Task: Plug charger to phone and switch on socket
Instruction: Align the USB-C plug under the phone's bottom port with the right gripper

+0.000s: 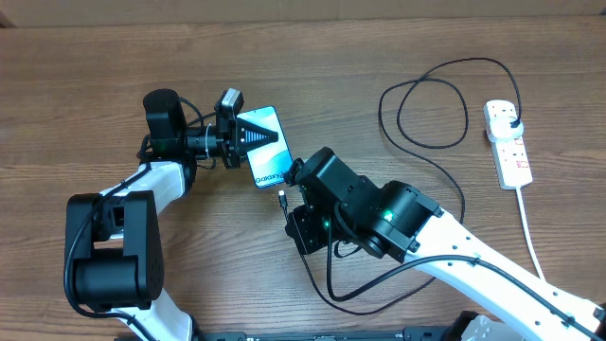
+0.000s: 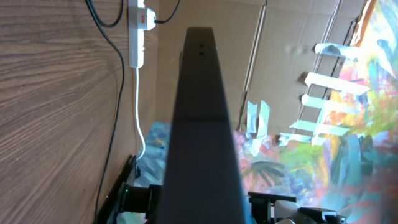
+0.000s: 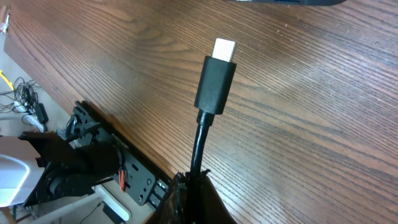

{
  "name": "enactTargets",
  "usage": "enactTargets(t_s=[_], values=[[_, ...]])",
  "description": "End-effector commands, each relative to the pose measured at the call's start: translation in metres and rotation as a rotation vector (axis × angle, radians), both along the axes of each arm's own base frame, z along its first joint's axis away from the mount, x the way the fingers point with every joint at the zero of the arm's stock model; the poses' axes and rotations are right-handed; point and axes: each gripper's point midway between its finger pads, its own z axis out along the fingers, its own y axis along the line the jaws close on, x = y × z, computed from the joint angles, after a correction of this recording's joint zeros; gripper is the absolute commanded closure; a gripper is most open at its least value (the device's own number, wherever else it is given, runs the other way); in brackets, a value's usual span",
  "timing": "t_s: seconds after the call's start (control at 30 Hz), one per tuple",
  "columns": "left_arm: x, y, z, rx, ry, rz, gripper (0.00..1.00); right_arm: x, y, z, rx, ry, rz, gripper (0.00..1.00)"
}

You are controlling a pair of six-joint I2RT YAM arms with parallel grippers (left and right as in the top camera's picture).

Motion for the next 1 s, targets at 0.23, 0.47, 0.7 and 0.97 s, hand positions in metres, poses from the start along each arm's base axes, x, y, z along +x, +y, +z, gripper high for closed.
enactTargets(t_s=[0.23,0.47,0.7,0.97], values=[[-0.009,-0.019,0.012,-0.012,-0.153,-0.085,0.96,-0.003,0.001,-0.003,-0.004,-0.019,0.050,0.96],[-0.010,-0.021,0.012,-0.012,-0.152,-0.088,0.96,0.000,-0.003,-0.007,-0.034,-0.027,0.036,0.96],[-0.010,-0.021,0.012,-0.012,-0.153,-0.088,0.96,0.000,-0.010,-0.014,-0.079,-0.020,0.024,0.96],[-0.010,-0.021,0.012,-0.012,-0.140,-0.089,0.96,-0.003,-0.013,-0.016,-0.092,-0.005,0.027,0.96]])
